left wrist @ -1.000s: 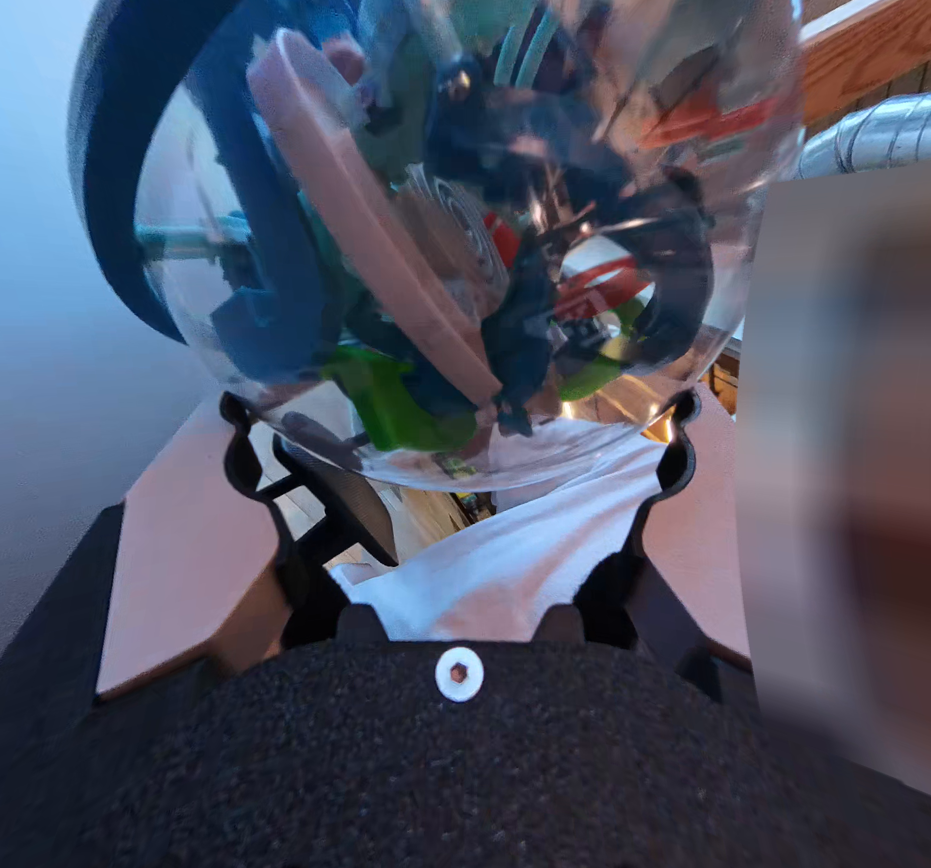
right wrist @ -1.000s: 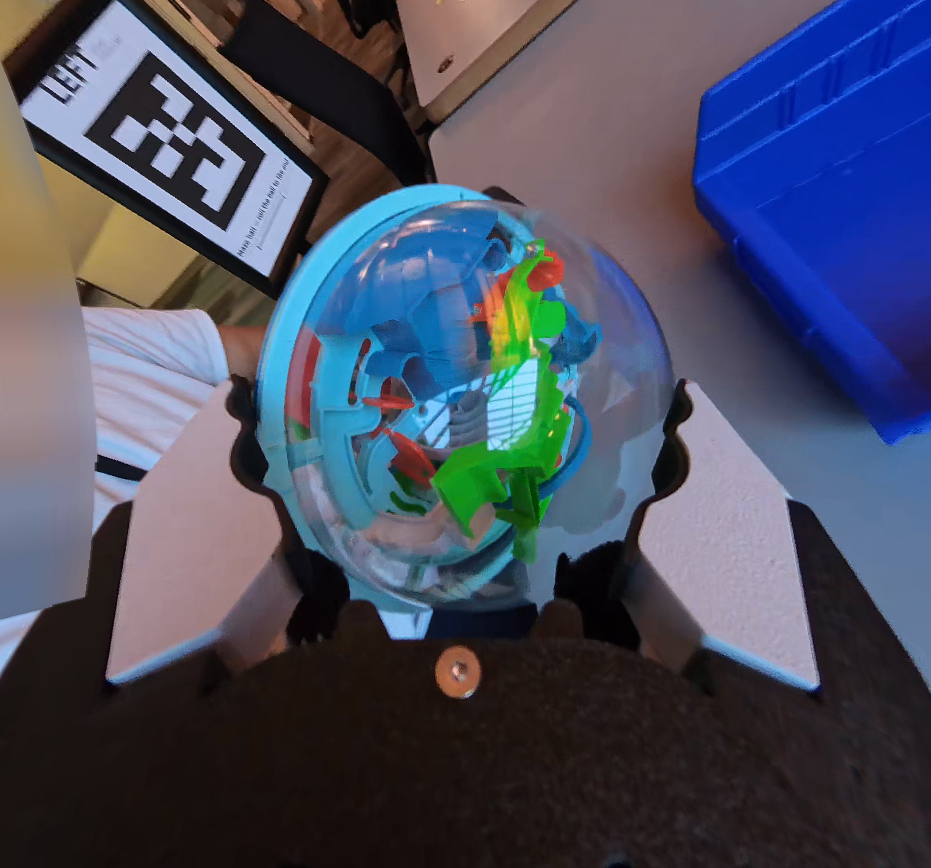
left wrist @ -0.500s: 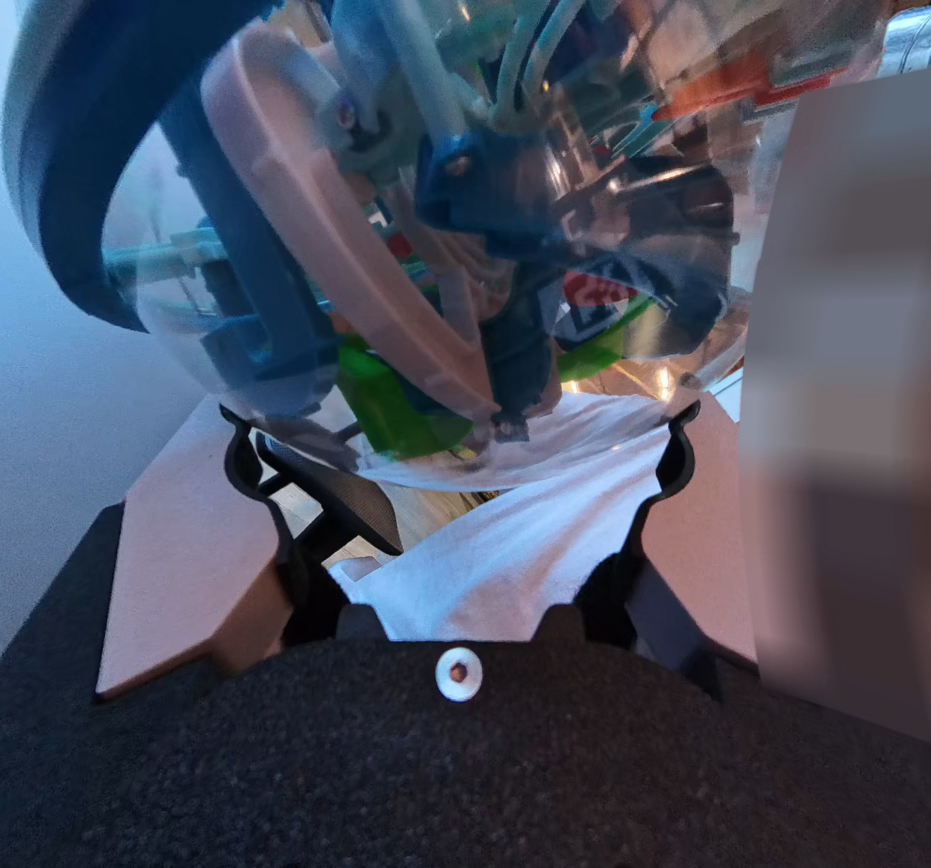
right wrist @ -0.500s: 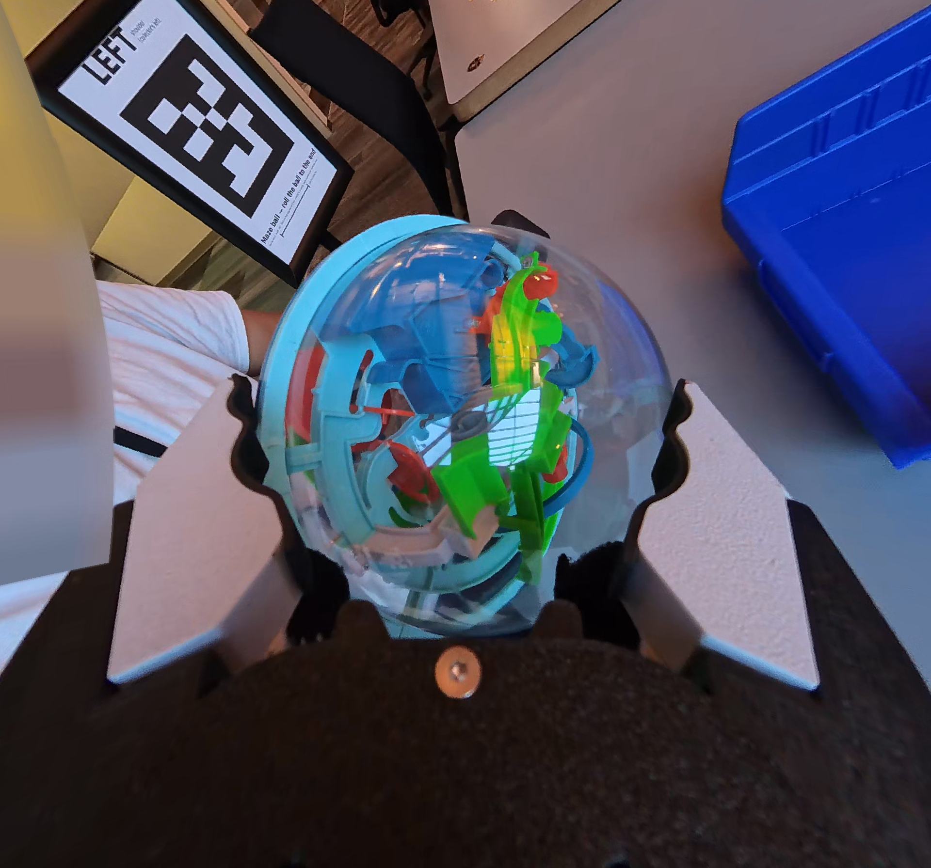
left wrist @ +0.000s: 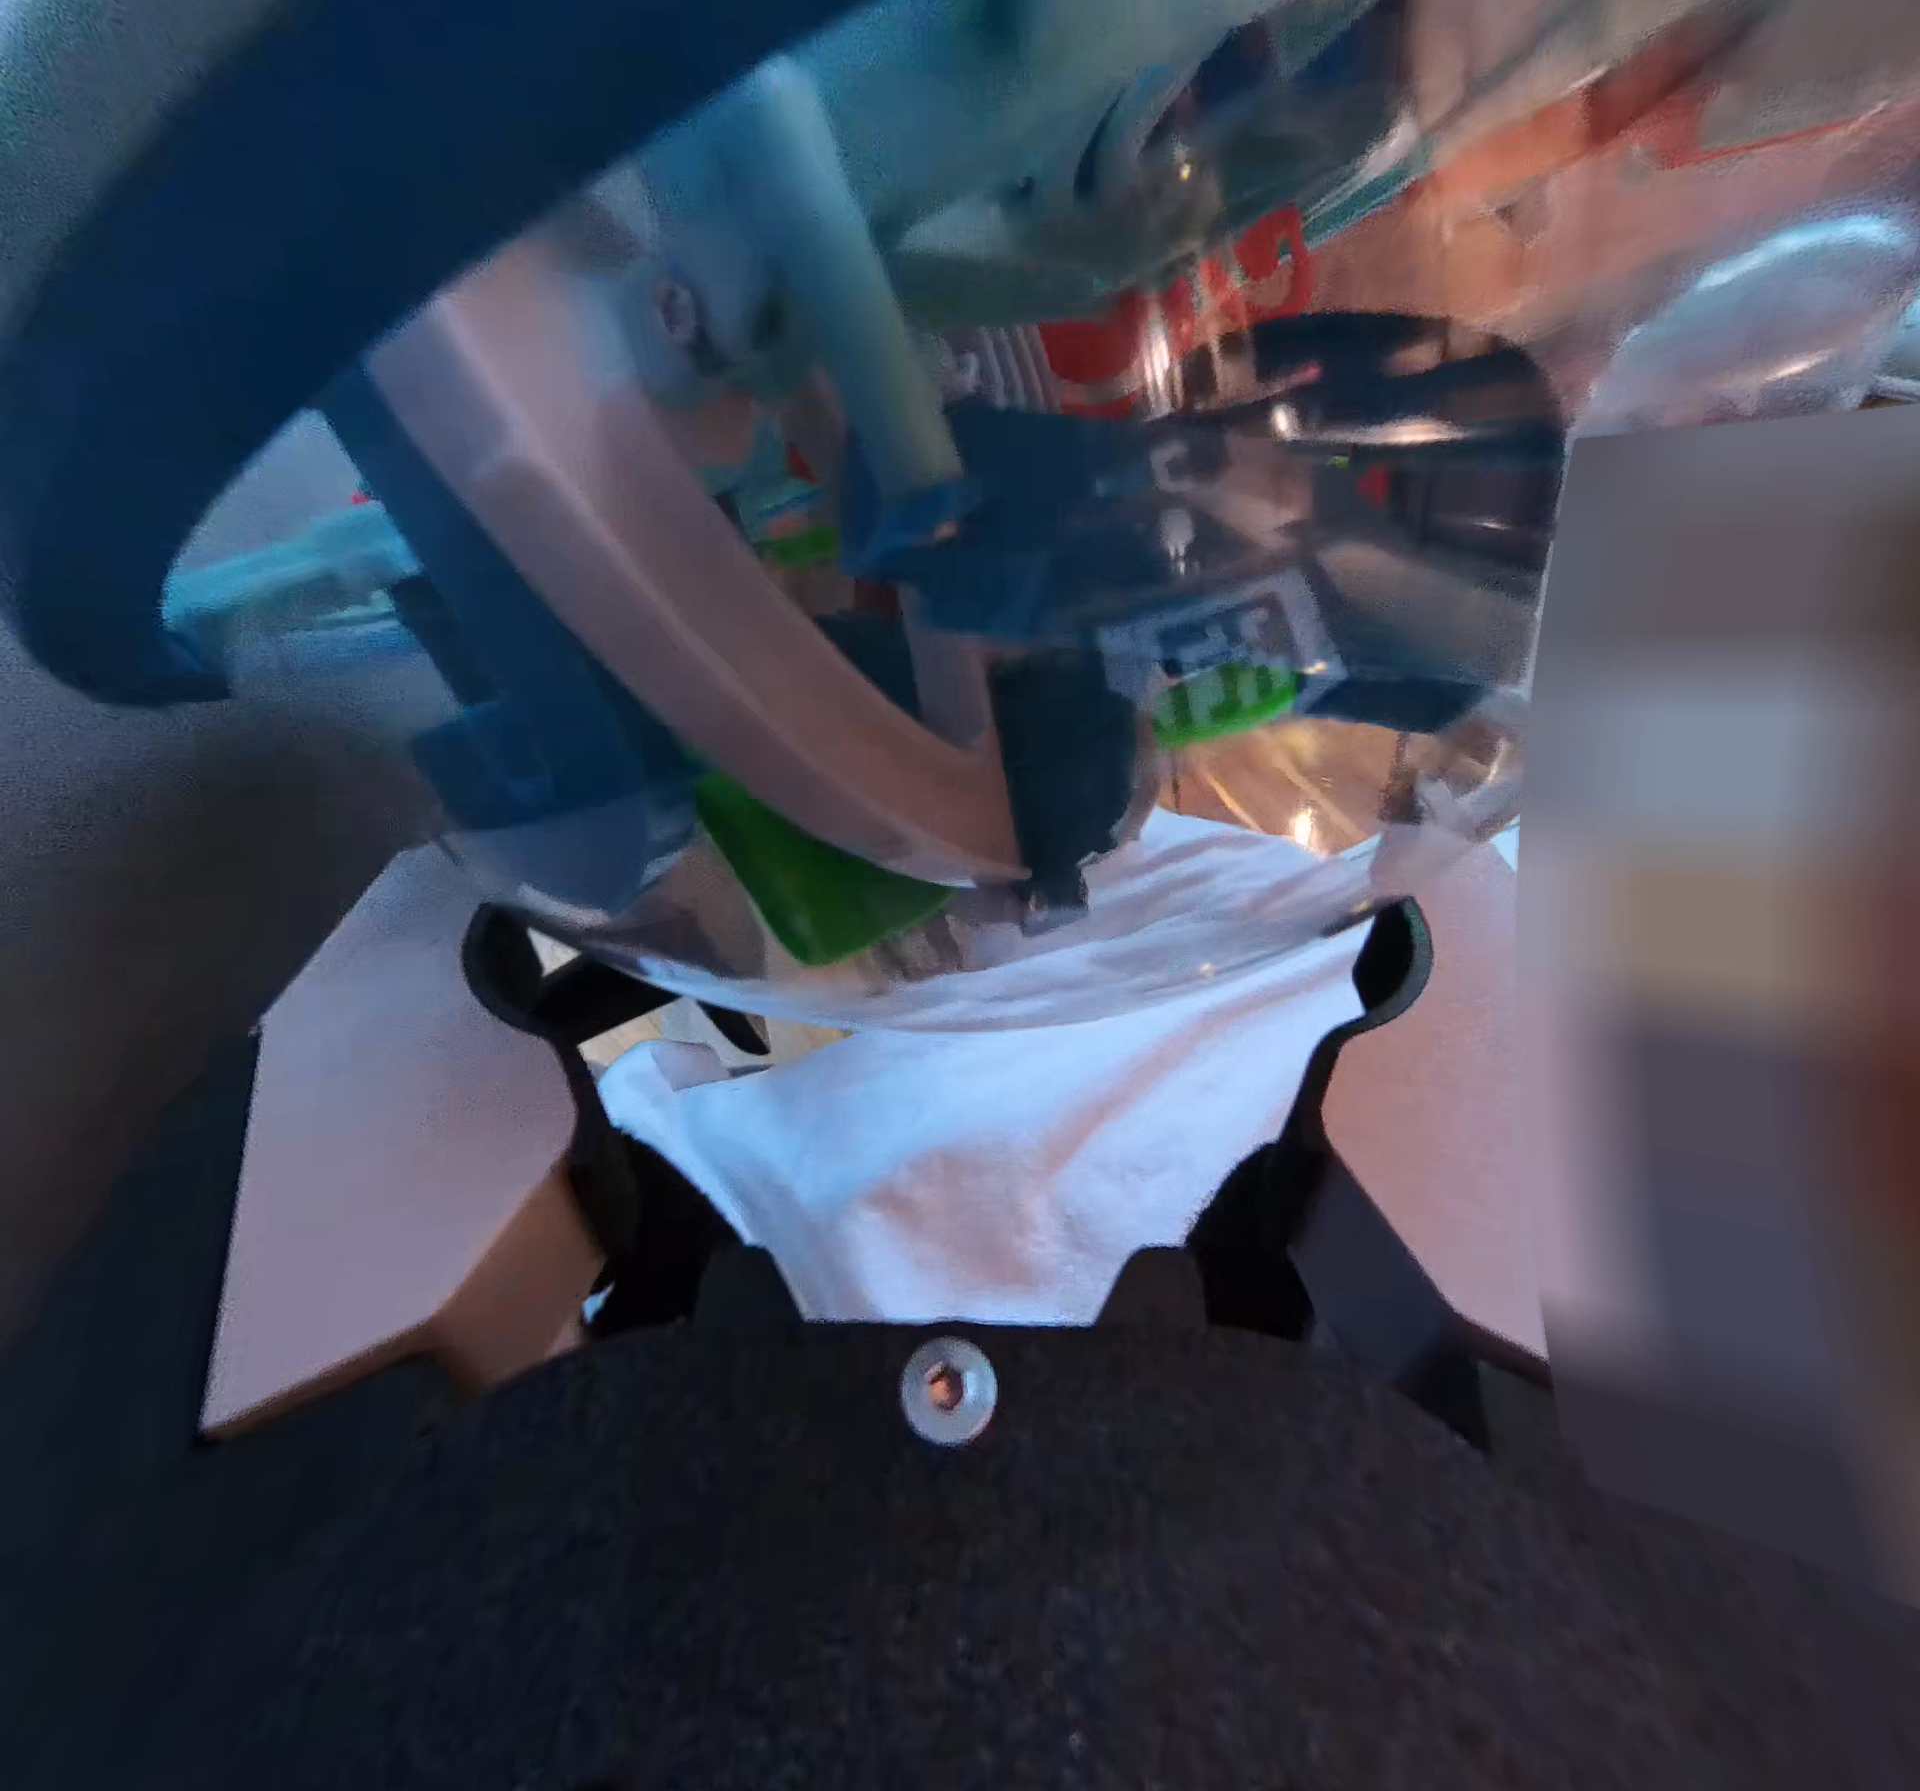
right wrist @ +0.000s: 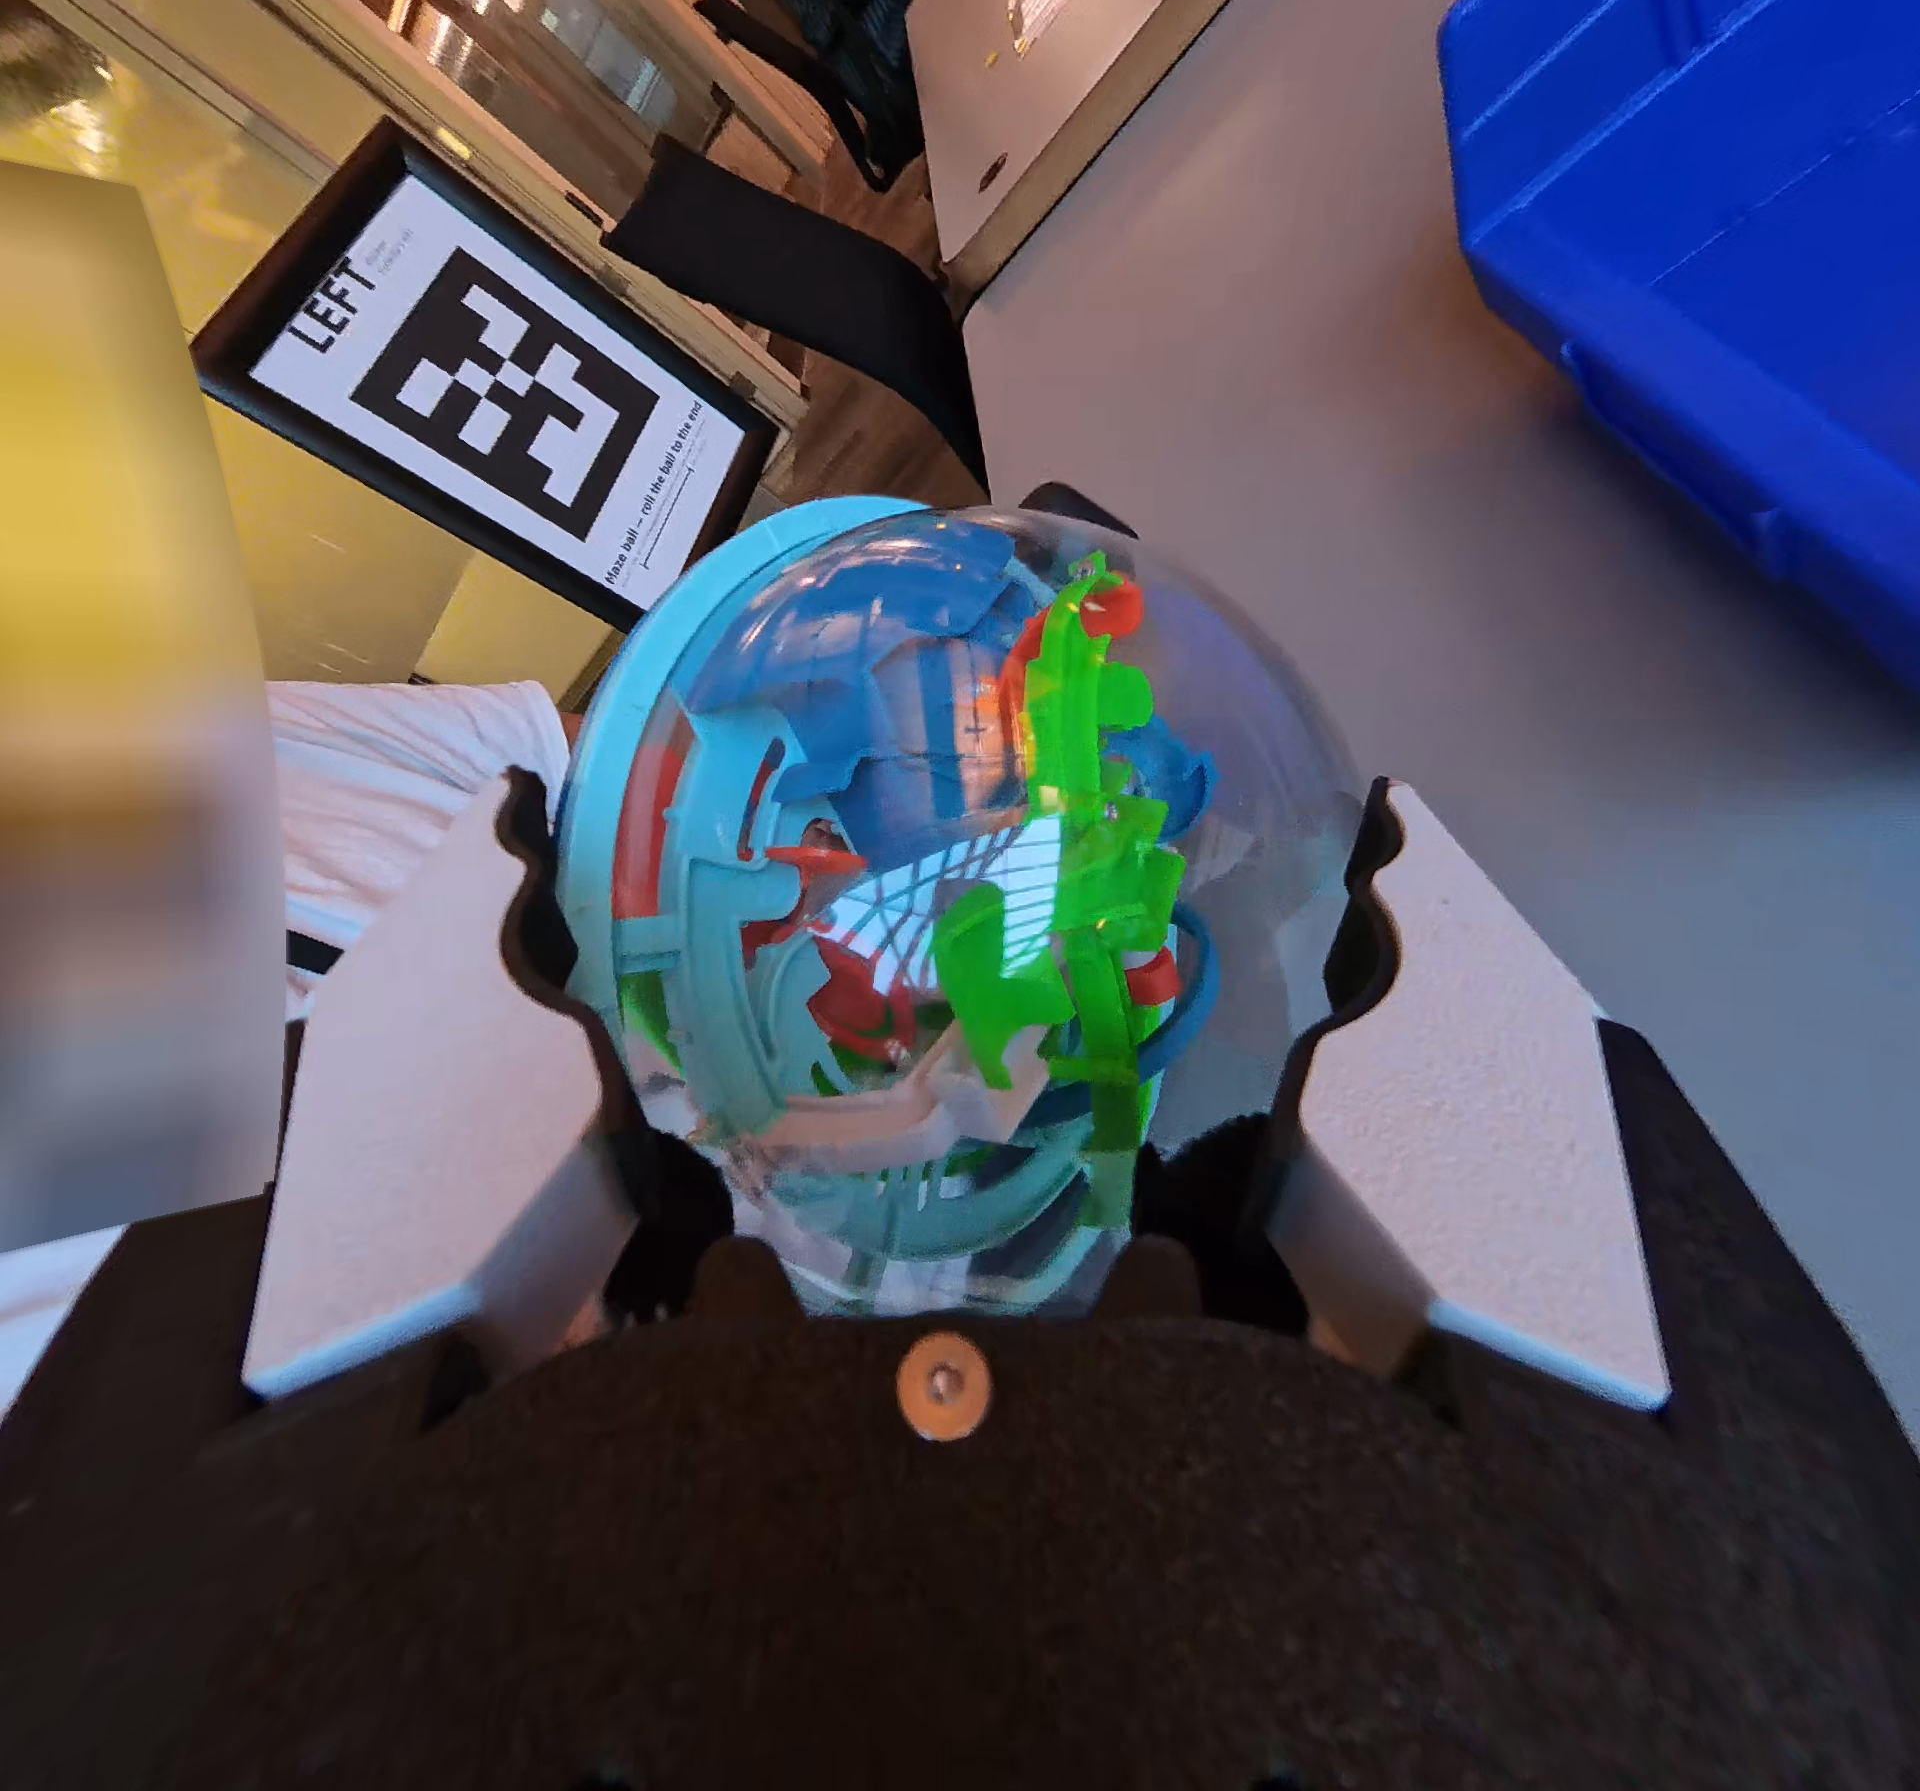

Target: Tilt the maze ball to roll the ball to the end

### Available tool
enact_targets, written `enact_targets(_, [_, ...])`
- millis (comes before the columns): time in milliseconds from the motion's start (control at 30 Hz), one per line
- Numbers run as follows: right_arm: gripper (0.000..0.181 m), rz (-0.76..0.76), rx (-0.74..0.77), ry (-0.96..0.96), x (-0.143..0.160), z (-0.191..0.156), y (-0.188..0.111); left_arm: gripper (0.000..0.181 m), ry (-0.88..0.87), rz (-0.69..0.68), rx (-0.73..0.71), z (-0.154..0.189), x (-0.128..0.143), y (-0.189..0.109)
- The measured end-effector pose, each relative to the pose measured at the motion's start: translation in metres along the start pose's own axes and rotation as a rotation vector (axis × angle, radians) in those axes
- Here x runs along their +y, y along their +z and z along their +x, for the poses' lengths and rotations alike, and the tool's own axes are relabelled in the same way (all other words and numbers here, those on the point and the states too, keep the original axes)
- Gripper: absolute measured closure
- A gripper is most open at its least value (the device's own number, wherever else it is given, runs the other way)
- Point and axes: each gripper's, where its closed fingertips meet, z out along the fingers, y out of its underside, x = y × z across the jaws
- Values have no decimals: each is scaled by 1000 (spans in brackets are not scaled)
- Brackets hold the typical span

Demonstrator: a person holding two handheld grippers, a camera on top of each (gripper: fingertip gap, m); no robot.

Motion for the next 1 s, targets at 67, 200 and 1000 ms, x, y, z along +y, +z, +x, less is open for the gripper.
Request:
enact_targets(67, [42, 15, -17, 2, 0, 5, -2, 27, -9, -1, -19, -4, 0, 0])
enact_targets(200, [53, 42, -23, -11, -5, 12, -11, 36, -24, -17, -85, -10, 4, 1])
enact_targets(1000, [172, -43, 394, -519, -23, -15, -28, 55, 95, -60, -207, -22, 12, 4])
